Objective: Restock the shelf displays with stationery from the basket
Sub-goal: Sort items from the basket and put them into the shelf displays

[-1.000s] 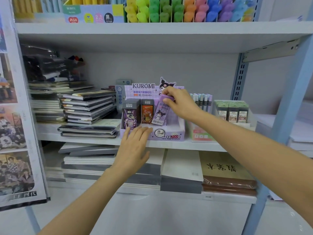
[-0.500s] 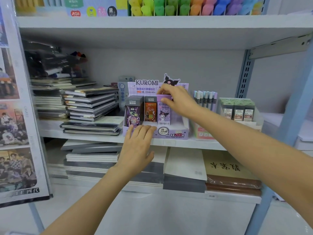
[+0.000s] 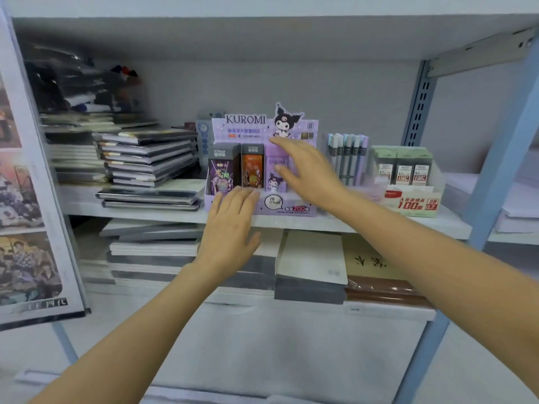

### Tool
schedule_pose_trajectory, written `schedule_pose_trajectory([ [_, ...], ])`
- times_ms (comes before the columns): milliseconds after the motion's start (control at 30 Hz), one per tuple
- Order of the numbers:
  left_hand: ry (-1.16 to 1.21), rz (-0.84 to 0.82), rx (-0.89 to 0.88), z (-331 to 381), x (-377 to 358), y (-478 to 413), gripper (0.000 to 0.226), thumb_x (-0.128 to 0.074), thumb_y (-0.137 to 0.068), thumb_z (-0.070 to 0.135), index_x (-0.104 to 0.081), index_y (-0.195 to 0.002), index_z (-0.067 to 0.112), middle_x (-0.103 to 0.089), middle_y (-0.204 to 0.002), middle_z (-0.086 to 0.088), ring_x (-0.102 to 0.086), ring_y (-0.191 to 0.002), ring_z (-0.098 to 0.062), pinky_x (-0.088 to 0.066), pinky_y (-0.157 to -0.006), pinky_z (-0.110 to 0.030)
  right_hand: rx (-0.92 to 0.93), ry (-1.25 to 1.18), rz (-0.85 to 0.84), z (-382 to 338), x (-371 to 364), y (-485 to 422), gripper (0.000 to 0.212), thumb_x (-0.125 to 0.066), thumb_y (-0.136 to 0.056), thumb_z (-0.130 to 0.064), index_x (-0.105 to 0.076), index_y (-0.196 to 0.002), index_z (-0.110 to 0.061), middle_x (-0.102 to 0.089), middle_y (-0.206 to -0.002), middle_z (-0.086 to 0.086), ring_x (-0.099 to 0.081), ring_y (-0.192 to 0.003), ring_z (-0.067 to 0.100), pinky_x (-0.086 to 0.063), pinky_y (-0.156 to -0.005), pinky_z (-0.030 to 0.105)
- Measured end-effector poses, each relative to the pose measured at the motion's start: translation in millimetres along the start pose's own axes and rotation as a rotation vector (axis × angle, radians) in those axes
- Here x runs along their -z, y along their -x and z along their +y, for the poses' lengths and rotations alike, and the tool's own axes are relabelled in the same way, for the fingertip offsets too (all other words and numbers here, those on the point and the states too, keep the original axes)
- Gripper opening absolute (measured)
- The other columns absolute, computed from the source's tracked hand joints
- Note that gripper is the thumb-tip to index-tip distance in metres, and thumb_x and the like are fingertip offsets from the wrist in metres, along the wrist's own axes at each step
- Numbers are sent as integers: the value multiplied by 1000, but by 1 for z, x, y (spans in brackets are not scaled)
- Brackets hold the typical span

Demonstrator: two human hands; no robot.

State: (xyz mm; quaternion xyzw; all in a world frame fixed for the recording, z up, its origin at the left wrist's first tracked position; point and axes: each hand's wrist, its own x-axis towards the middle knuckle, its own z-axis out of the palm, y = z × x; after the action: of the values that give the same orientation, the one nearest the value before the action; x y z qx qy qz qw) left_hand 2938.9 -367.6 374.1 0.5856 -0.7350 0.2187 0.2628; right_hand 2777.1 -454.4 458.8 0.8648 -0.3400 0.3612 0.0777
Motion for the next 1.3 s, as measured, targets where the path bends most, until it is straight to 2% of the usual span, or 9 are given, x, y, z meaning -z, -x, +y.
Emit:
schedule_pose_trajectory([
  [100,39,224,5,18,-18,24,53,-66,-76,8,-55,-127,3,-54,-129,-16,-48,-121,-34,-34,-102,-42,99,-255,224,-10,-13,52,28,-52,-97,-15,-60,-124,-12,-64,-119,-1,-60,-106,15,-49,-91,32],
  [200,121,205,24,36,-63,67,35,-65,-75,4,-61,-109,6,-59,-108,-12,-52,-99,-31,-36,-81,-34,71,-438,172,-11,-50,127,16,-52,-96,-14,-66,-102,-11,-63,-90,-12,-61,-71,10,-51,-64,28],
  [467,418,-755,227,63,-207,231,29,-52,-94,15,-60,-122,15,-52,-132,-5,-46,-124,-24,-34,-99,-27,-413,-485,-690,35,-187,329,17,-53,-98,-19,-68,-104,-15,-71,-89,1,-66,-77,19,-54,-76,41],
  [633,312,-1105,267,70,-246,308,56,-42,-102,31,-22,-152,19,-3,-163,1,-19,-146,-16,-20,-117,-30,-653,-461,-1106,53,-238,427,26,-53,-98,-20,-56,-123,-13,-66,-113,7,-62,-101,22,-50,-90,36],
  [767,334,-1053,308,76,-258,339,57,-42,-102,32,-20,-153,19,19,-160,5,-30,-141,-16,-30,-111,-25,-922,-428,-1176,40,-265,467,35,-50,-99,-27,-43,-126,-5,-59,-106,11,-59,-102,28,-46,-77,32],
  [900,421,-907,378,80,-266,352,51,-51,-99,25,-36,-148,17,1,-162,5,-38,-137,-23,-33,-110,-31,-1160,-490,-956,13,-287,474,60,-66,-90,-30,-33,-132,-4,-49,-132,15,-50,-121,29,-43,-102,40],
  [1033,437,-845,396,82,-271,355,47,-53,-98,23,-43,-144,17,-10,-162,2,-45,-131,-27,-38,-106,-35,-1235,-497,-884,6,-296,478,72,-78,-80,-28,-32,-129,-2,-49,-130,12,-49,-122,27,-43,-101,35],
  [1167,438,-826,404,84,-271,356,46,-52,-98,23,-43,-143,21,-8,-162,4,-43,-132,-25,-38,-107,-34,-1397,-588,-870,9,-298,484,53,-74,-84,-25,-43,-122,-3,-57,-108,4,-56,-103,20,-43,-82,27],
  [1300,436,-814,396,87,-271,353,45,-55,-96,19,-47,-141,20,-12,-162,-1,-40,-135,-25,-37,-108,-35,-1349,-618,-930,7,-299,478,29,-69,-88,-19,-61,-111,-3,-63,-113,10,-58,-102,20,-46,-91,31],
])
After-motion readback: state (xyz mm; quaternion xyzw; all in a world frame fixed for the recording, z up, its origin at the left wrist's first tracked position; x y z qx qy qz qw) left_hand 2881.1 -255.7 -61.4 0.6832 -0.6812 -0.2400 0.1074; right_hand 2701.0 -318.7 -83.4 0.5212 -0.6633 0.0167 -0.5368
